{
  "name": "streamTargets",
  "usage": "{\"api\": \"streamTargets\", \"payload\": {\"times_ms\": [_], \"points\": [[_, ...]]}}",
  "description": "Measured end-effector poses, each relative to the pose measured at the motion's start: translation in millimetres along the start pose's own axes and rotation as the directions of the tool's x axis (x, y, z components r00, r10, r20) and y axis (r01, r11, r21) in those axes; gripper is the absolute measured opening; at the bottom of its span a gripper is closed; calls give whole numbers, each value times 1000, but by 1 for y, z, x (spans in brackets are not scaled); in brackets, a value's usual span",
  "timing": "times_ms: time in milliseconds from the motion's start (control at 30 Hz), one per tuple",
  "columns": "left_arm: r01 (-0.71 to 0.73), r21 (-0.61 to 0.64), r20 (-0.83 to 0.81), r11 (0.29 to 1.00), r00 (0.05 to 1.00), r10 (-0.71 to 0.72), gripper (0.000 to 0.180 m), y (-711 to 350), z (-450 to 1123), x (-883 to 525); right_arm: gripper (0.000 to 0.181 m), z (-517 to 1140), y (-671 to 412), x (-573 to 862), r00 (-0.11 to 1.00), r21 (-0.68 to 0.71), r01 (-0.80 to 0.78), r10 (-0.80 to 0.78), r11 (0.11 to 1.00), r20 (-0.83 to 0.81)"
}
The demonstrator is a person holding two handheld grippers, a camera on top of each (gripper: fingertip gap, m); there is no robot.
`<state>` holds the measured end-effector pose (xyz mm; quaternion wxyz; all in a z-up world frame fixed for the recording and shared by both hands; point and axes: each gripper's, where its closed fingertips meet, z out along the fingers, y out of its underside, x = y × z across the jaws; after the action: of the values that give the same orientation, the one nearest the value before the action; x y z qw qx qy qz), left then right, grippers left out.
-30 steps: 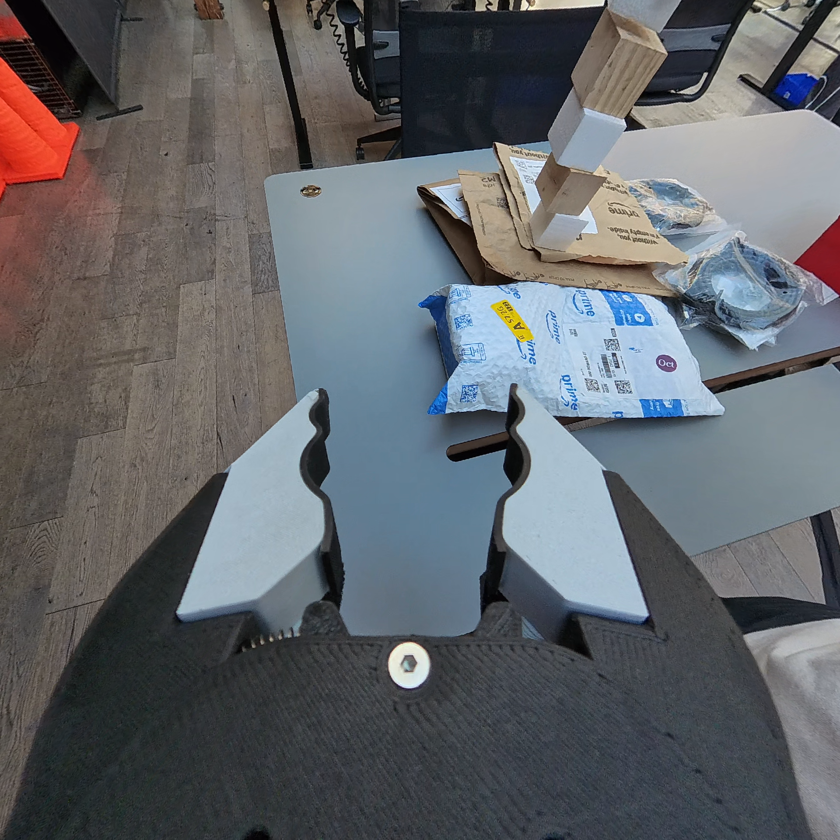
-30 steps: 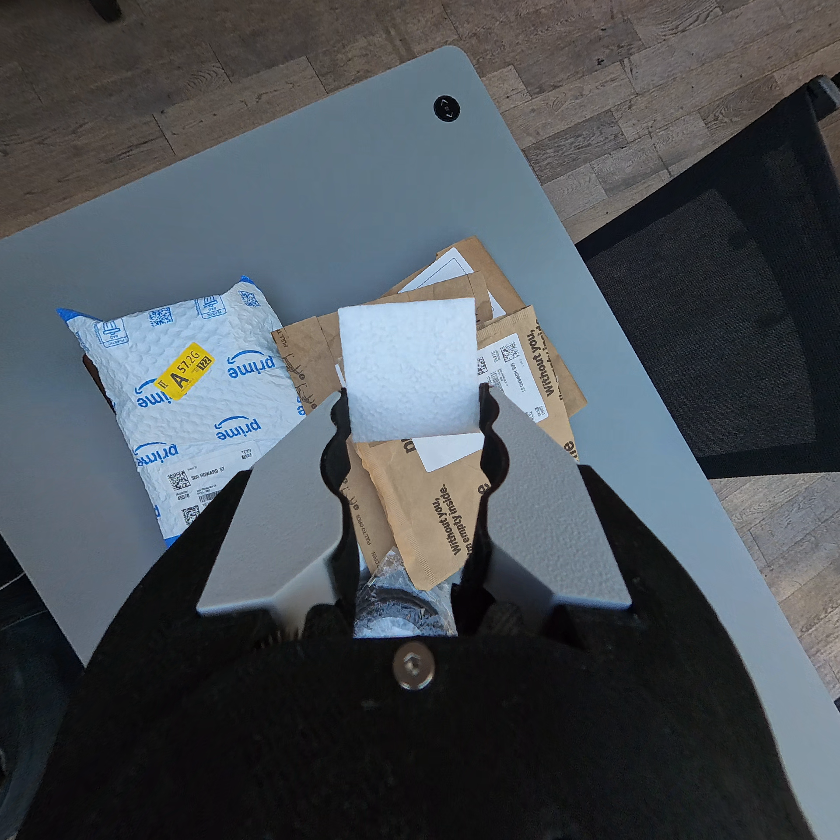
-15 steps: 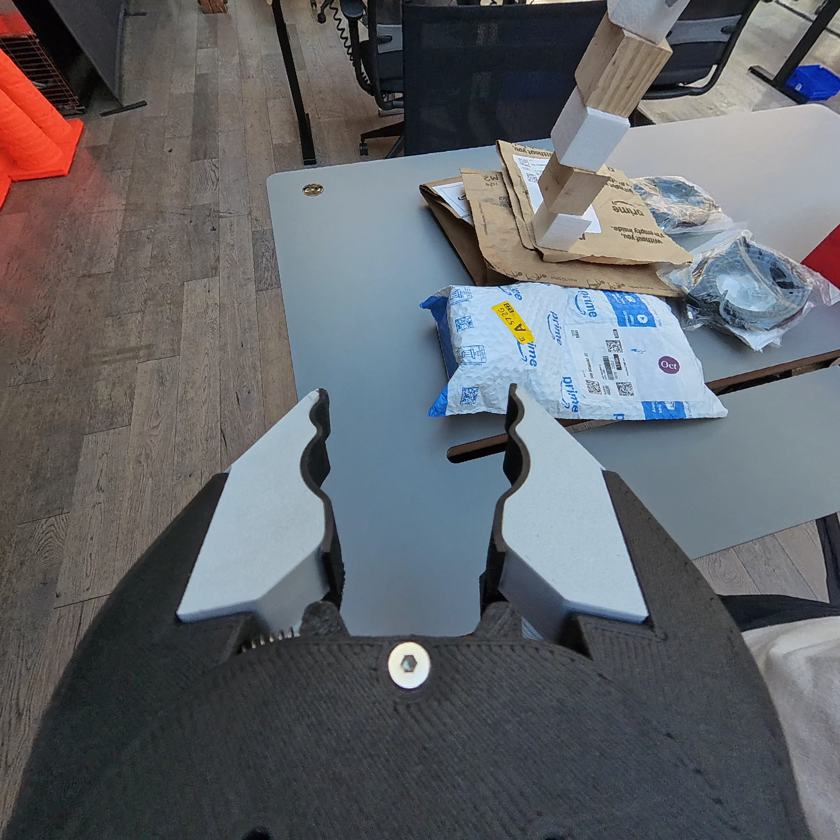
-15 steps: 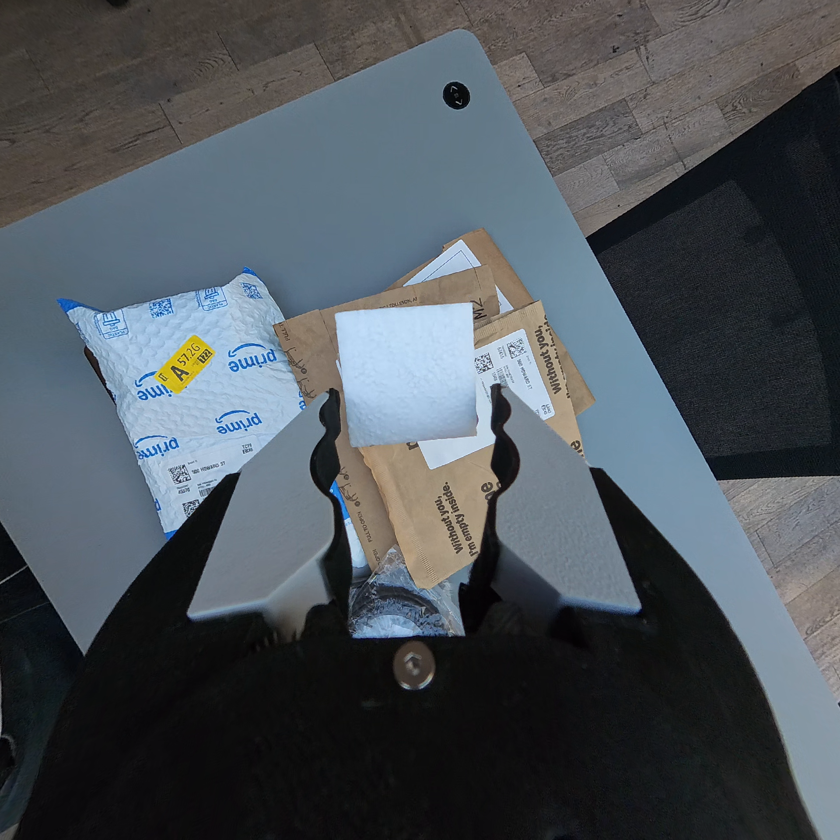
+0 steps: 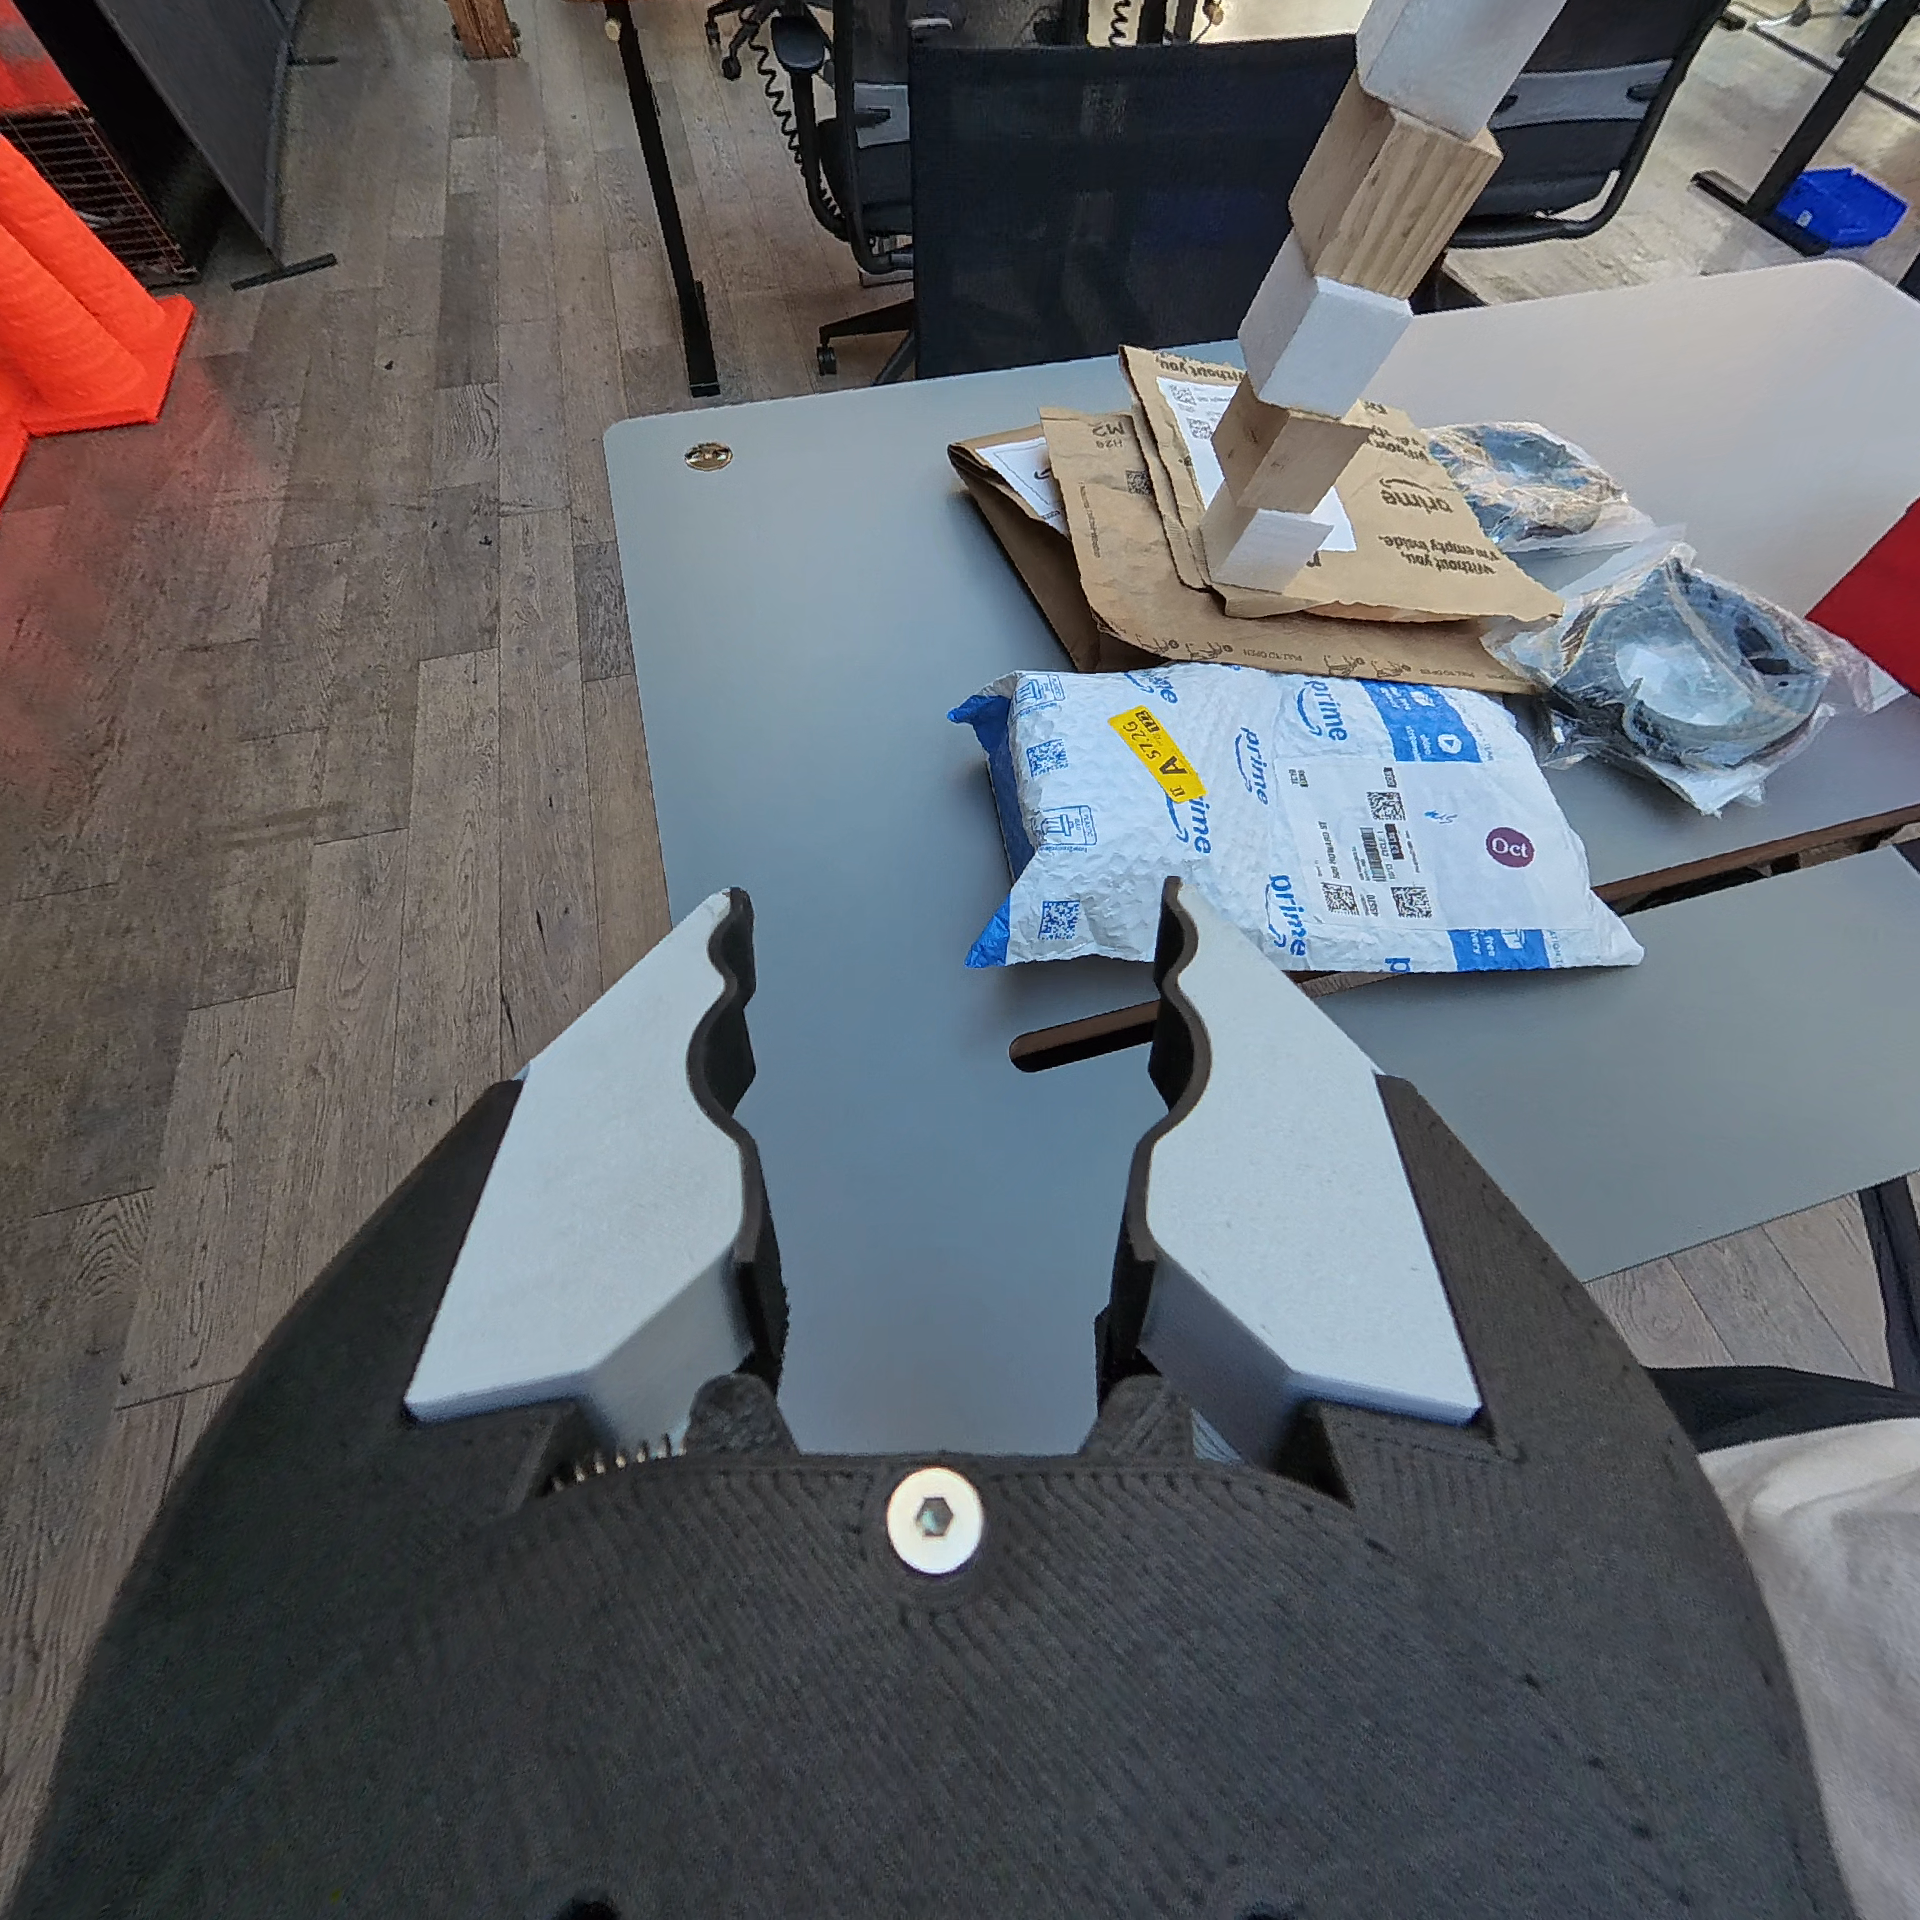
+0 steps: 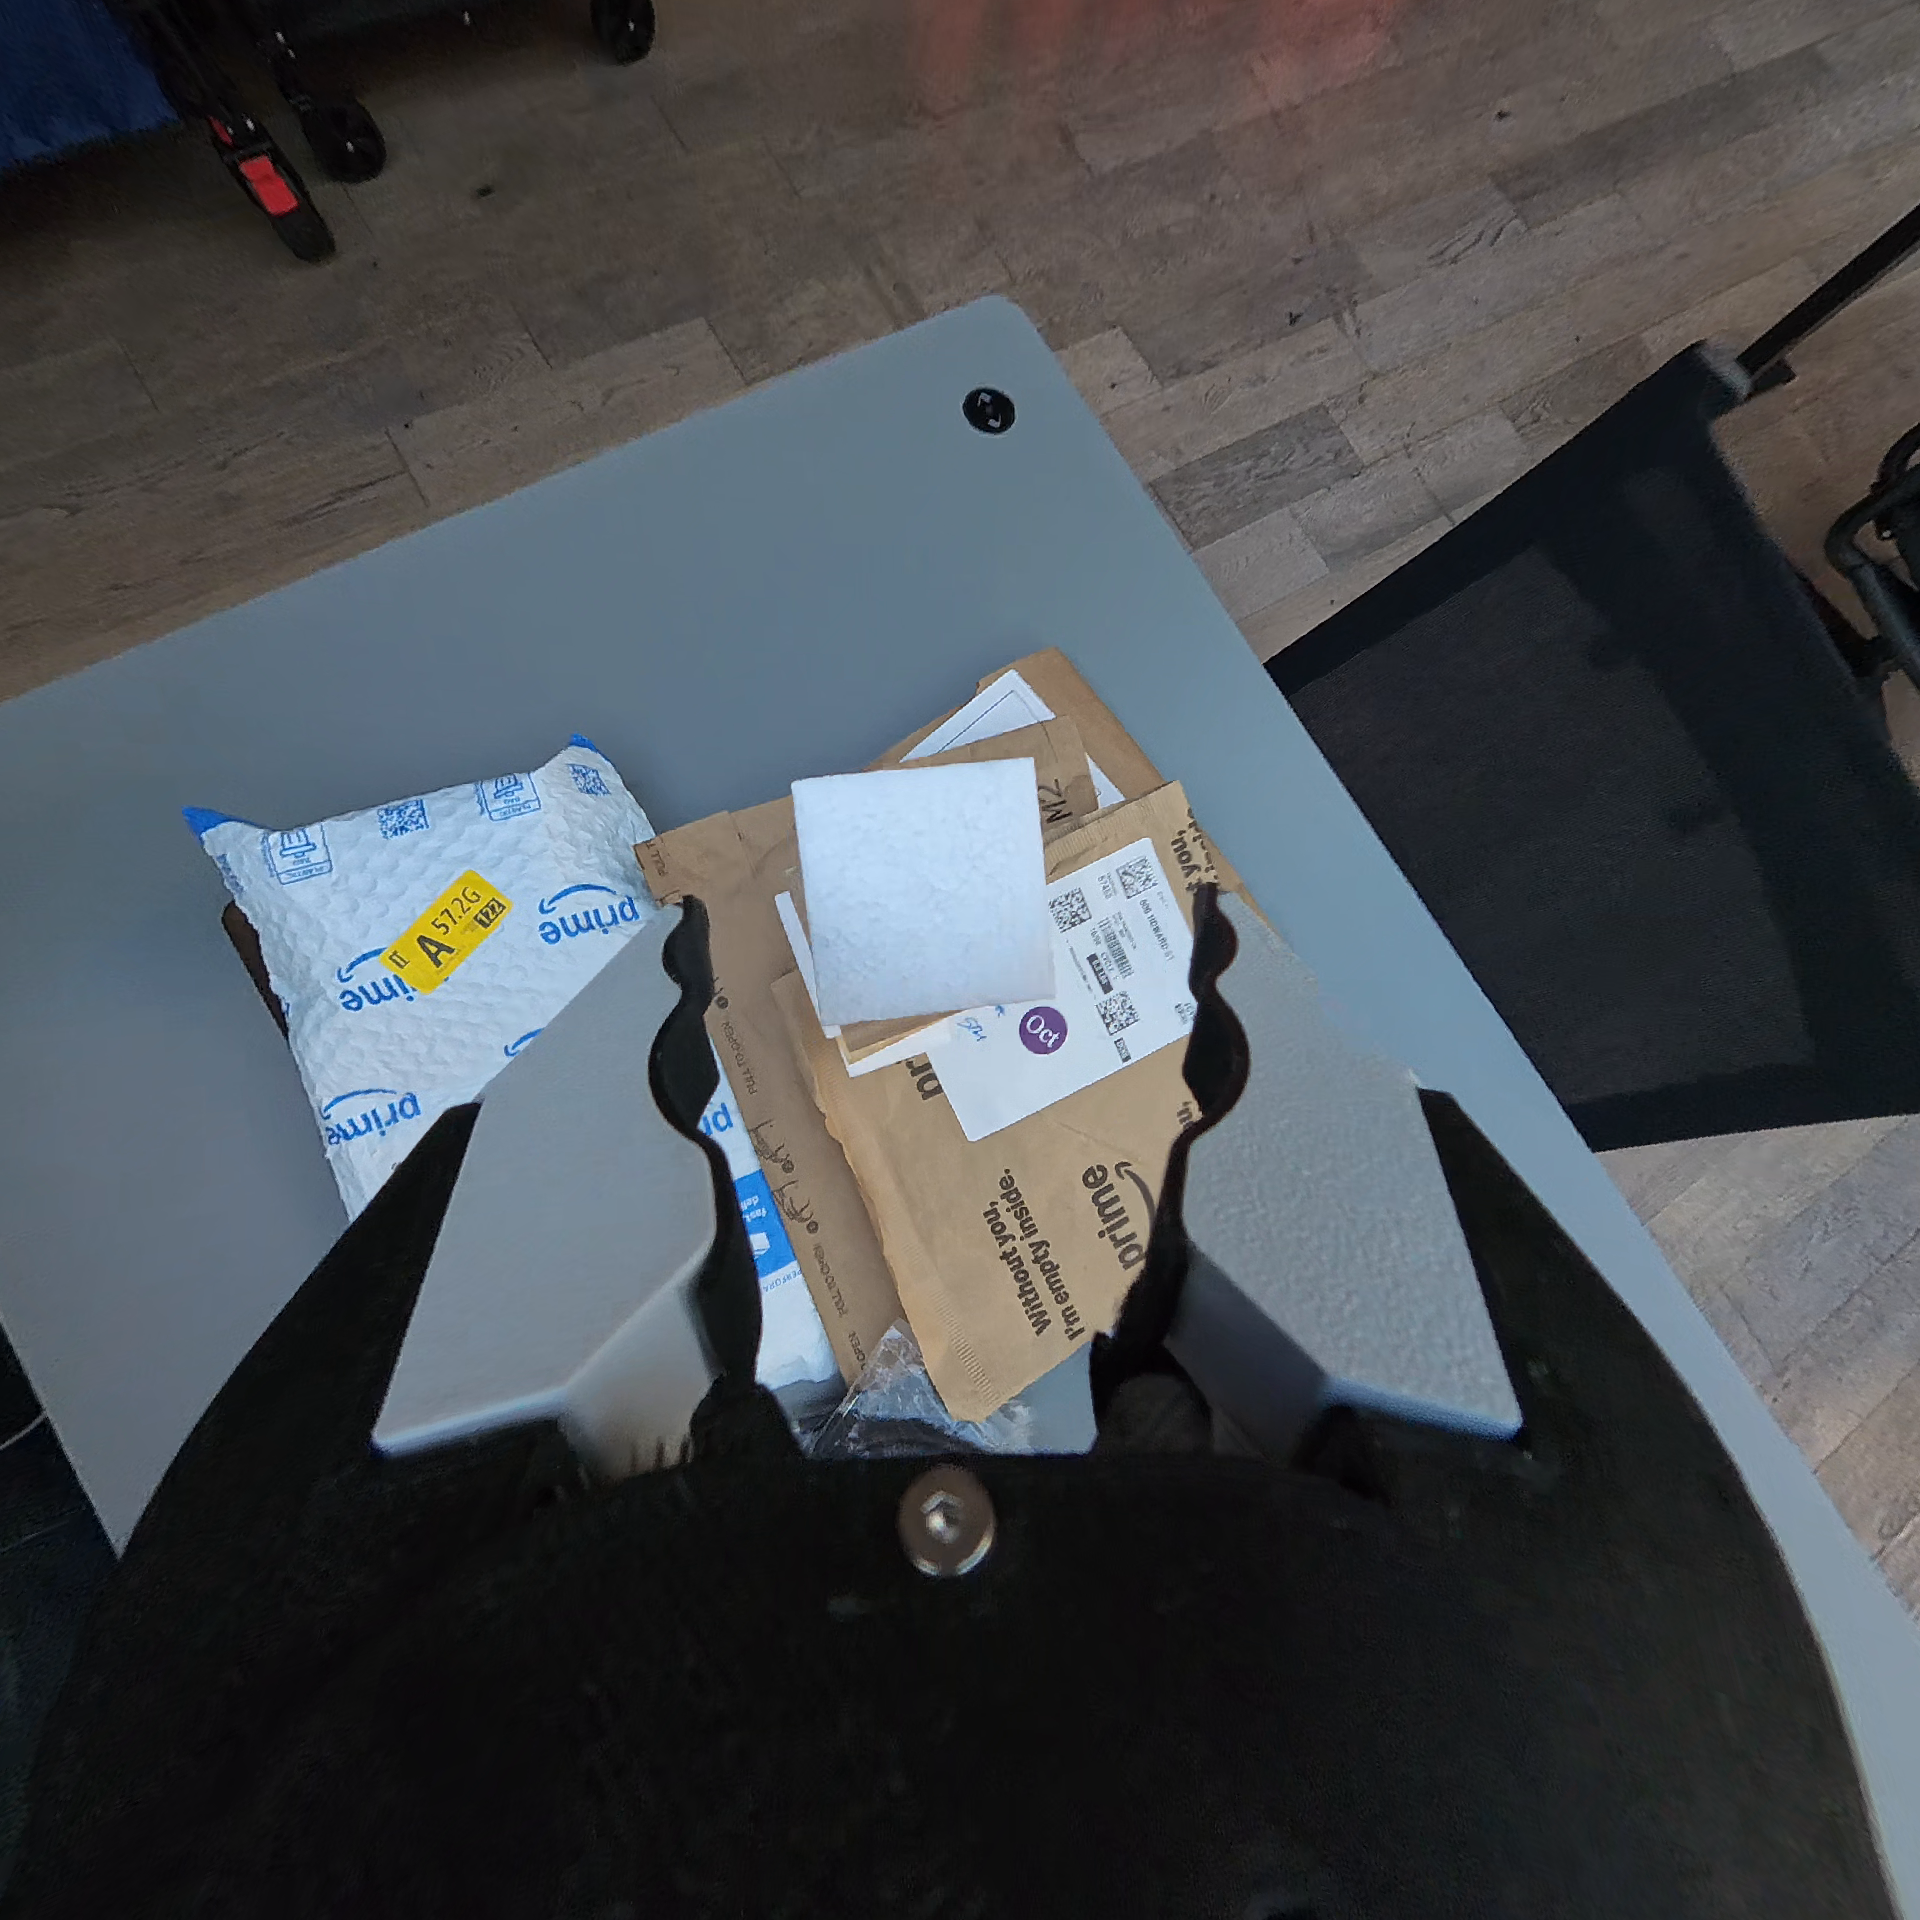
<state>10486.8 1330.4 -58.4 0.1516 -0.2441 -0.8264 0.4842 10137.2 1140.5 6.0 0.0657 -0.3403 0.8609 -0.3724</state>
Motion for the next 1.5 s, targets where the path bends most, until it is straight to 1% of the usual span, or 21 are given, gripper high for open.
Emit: {"api": "streamTargets", "payload": {"times_ms": [67,133,233,300,367,433,533,633,700,767,867,967,1033,1100,1167,1233,1367,1500], "points": [[0,8,-9,1000,1000,0,77,-2,0,2,95,-19,-9,0,999,75,7,-4,997,-40],[-1,23,-24,1000,1000,1,77,-4,-1,6,96,-47,-10,-6,997,182,12,1,983,-74],[4,59,-68,998,998,0,78,-9,0,13,97,-106,11,-25,989,361,39,16,932,-146],[10,102,-122,995,993,2,79,-16,1,24,106,-145,48,-42,975,449,47,56,892,-214],[14,154,-198,988,980,17,80,-25,4,37,117,-175,108,-60,950,479,17,134,878,-281],[-7,199,-253,980,966,58,82,-31,7,50,123,-193,179,-86,919,461,-22,199,887,-340],[-72,252,-308,965,940,150,88,-36,15,71,121,-209,270,-124,852,474,-164,366,865,-375],[-79,308,-390,948,899,201,92,-43,14,100,107,-225,342,-140,727,501,-286,525,817,-443],[-67,344,-427,937,877,220,92,-48,10,120,104,-237,376,-142,651,527,-330,593,783,-474],[-58,353,-456,934,861,226,90,-51,5,142,96,-253,397,-144,612,537,-361,628,762,-480],[-92,364,-505,927,816,280,89,-50,-11,182,89,-290,413,-153,571,560,-348,644,752,-510],[-157,384,-516,910,781,352,80,-36,-28,225,85,-324,440,-174,559,522,-349,620,779,-551],[-137,370,-561,919,756,338,80,-21,-40,260,83,-345,463,-194,555,507,-370,623,779,-551],[-91,337,-625,937,723,295,75,-3,-52,303,70,-362,492,-220,565,484,-398,624,779,-540],[-21,289,-699,957,679,226,74,14,-69,347,66,-376,525,-249,553,473,-444,648,761,-524],[18,252,-753,968,632,184,72,32,-87,390,57,-385,559,-287,550,457,-493,673,740,-495],[-33,240,-783,970,584,213,74,60,-111,457,54,-404,626,-356,536,339,-573,654,746,-534],[-24,234,-811,972,546,209,73,59,-135,495,53,-421,661,-391,563,263,-587,619,766,-547]]}}
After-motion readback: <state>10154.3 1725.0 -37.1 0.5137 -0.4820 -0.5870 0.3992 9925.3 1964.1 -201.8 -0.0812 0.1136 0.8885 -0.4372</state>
